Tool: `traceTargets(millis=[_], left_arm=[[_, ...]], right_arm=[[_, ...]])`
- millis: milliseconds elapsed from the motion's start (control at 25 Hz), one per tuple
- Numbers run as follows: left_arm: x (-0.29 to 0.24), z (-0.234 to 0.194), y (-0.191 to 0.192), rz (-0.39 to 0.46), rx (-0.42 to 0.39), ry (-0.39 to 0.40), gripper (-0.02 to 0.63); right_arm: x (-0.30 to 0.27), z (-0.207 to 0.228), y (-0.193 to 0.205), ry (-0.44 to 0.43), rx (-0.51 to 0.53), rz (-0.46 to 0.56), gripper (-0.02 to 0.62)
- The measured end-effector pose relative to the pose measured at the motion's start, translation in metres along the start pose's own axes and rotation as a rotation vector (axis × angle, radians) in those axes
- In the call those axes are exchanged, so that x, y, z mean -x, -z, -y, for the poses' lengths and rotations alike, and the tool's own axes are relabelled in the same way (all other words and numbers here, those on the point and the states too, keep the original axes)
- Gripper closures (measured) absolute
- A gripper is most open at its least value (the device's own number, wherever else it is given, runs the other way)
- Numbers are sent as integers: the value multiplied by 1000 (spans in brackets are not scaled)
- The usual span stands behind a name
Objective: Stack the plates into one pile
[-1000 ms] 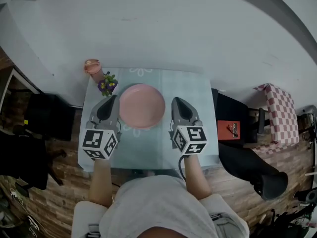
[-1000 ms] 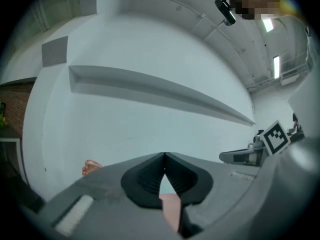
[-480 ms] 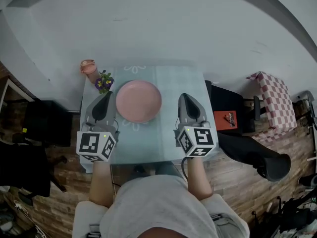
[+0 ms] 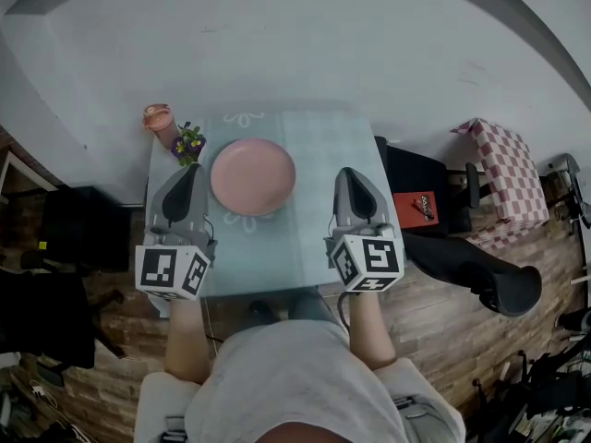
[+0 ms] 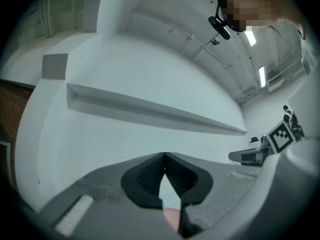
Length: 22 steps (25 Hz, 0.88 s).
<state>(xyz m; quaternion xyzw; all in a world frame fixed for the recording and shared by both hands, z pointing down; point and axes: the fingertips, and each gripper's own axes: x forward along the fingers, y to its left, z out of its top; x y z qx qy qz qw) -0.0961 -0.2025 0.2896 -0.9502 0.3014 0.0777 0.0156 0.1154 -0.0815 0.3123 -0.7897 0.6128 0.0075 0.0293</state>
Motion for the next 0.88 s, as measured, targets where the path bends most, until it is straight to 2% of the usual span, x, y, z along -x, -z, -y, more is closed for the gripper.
traceTargets(millis=[880], left_arm=[[2,5,-3,3,10,50,601]], right_arm=[[12,-12,-8,11,2,25,595]])
